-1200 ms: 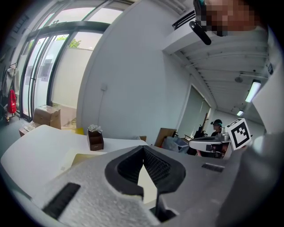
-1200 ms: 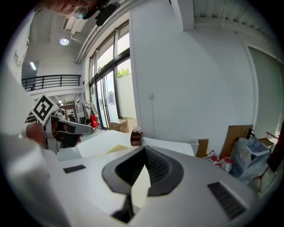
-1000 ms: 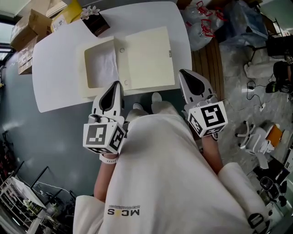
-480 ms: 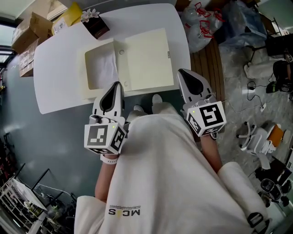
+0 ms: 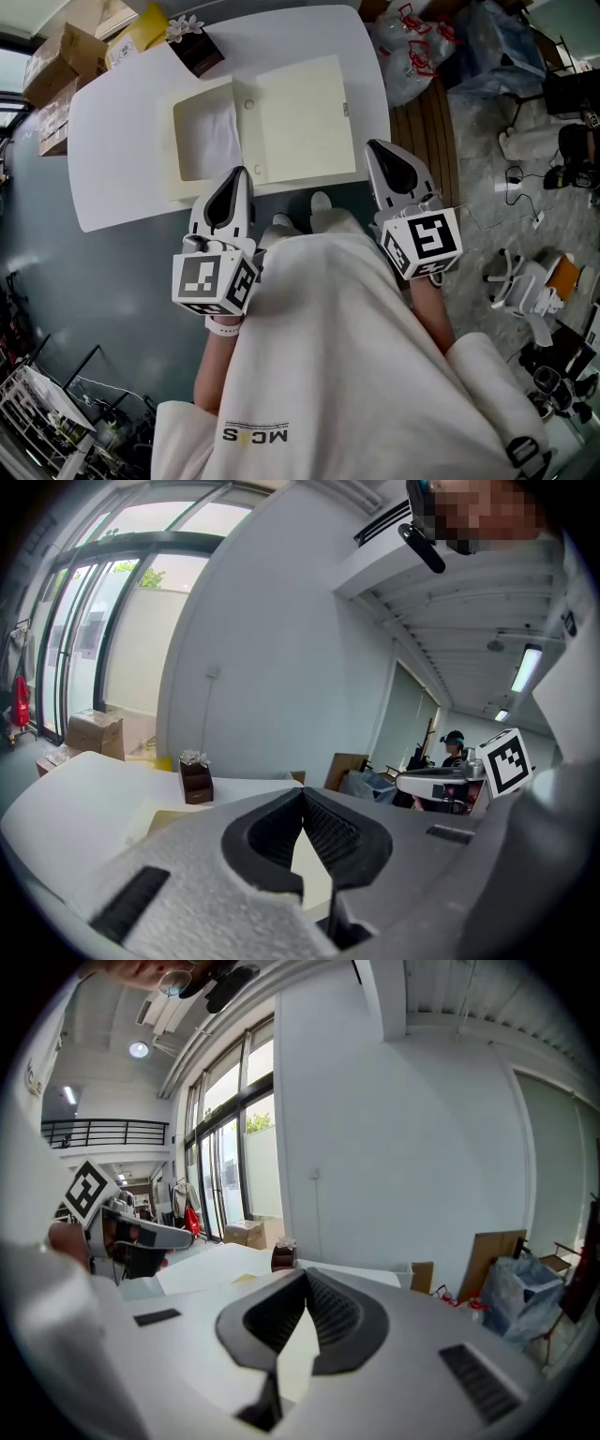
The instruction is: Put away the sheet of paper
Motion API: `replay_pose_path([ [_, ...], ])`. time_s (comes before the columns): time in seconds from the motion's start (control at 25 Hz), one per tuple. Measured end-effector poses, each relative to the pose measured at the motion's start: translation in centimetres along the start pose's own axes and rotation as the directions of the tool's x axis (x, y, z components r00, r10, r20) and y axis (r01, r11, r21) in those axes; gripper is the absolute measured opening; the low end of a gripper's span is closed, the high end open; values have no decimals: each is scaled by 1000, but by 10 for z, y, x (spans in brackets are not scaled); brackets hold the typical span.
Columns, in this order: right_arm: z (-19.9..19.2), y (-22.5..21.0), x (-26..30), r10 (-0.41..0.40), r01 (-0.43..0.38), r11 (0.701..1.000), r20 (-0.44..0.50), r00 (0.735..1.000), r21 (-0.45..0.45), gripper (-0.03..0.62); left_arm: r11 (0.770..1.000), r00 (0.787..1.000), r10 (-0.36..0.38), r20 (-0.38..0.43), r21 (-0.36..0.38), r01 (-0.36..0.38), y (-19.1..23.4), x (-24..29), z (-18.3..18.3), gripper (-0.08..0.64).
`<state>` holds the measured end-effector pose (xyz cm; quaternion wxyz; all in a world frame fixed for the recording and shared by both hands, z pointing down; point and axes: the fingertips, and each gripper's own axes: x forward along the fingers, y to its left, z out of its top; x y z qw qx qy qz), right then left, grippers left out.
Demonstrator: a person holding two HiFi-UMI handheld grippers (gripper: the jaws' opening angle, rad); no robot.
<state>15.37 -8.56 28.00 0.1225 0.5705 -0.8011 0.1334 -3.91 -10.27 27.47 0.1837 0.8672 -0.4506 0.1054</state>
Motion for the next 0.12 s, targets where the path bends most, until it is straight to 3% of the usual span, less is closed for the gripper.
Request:
replay_pose_path([
  [0.12, 0, 0, -2, -2, 2, 1000, 1, 1000, 2, 15, 1000, 1000, -1, -1, -1, 1, -2, -1, 0, 26],
])
